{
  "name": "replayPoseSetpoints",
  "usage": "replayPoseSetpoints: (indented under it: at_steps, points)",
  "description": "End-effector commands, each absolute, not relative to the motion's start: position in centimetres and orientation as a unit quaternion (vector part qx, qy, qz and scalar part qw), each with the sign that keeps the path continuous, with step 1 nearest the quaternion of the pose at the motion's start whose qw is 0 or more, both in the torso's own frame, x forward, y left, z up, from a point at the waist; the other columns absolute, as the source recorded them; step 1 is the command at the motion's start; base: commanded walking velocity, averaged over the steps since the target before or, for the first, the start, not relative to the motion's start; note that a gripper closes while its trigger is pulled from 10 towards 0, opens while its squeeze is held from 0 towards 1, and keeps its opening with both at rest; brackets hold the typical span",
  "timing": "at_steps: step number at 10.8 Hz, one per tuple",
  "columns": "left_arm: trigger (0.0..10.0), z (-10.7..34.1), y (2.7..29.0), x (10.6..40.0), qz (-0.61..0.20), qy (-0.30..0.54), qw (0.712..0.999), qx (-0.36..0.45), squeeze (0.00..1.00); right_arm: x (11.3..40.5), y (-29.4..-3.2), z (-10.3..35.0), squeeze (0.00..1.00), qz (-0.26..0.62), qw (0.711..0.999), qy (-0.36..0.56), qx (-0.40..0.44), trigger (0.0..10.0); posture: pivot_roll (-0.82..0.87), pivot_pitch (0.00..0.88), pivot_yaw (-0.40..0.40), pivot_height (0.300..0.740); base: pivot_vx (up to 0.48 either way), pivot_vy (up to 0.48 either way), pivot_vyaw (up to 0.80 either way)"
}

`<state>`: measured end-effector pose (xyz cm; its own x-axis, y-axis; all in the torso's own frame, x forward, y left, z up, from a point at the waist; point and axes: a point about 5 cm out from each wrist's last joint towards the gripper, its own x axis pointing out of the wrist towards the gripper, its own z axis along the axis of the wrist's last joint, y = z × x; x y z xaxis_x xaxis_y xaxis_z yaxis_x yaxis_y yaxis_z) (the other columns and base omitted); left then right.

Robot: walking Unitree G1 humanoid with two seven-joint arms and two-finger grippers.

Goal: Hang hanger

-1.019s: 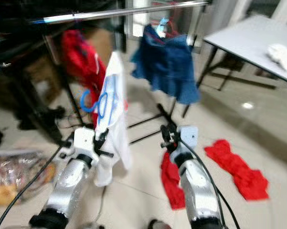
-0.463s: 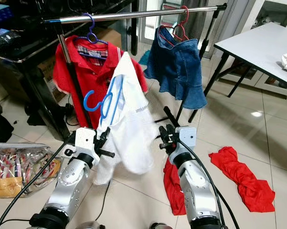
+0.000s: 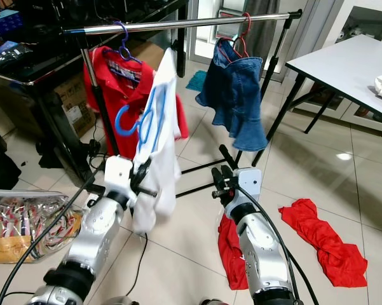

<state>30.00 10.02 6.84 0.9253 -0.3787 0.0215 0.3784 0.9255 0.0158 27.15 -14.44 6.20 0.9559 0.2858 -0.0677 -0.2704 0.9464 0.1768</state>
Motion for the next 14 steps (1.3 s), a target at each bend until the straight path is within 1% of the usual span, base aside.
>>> replayPoseSetpoints:
  at_steps: [1, 4, 7, 10, 11, 14]
  points:
    - [10.0, 7.3, 9.5, 30.1, -0.21, -0.026, 0.977, 0.004, 0.0, 27.4, -14.4, 6.2, 0.0, 0.145, 0.985, 0.047, 0.078, 10.0, 0.17, 0.0, -0.016, 0.74, 0.0, 0.0, 0.0]
    - [10.0, 4.8, 7.8, 28.0, -0.305, 0.034, 0.952, 0.019, 0.0, 27.3, -14.4, 6.2, 0.0, 0.145, 0.985, 0.049, 0.079, 10.0, 0.17, 0.0, -0.011, 0.74, 0.0, 0.0, 0.0]
    - [10.0, 4.0, 7.7, 27.6, -0.326, 0.063, 0.943, 0.011, 0.0, 27.3, -14.2, 6.1, 0.0, 0.145, 0.985, 0.05, 0.08, 10.0, 0.18, 0.0, -0.009, 0.74, 0.0, 0.0, 0.0]
    - [10.0, 5.2, 11.5, 30.4, -0.155, 0.049, 0.987, -0.015, 0.0, 27.4, -14.3, 6.0, 0.0, 0.145, 0.985, 0.05, 0.079, 10.0, 0.18, 0.0, -0.012, 0.74, 0.0, 0.0, 0.0]
    - [10.0, 5.6, 12.3, 30.8, -0.128, 0.041, 0.991, -0.02, 0.0, 27.4, -14.3, 6.1, 0.0, 0.147, 0.985, 0.051, 0.078, 10.0, 0.18, 0.0, -0.014, 0.74, 0.0, 0.0, 0.0]
    - [10.0, 5.6, 12.5, 31.0, -0.115, 0.037, 0.993, -0.013, 0.0, 27.8, -14.2, 6.2, 0.0, 0.152, 0.984, 0.049, 0.076, 10.0, 0.18, 0.0, -0.012, 0.74, 0.0, 0.0, 0.0]
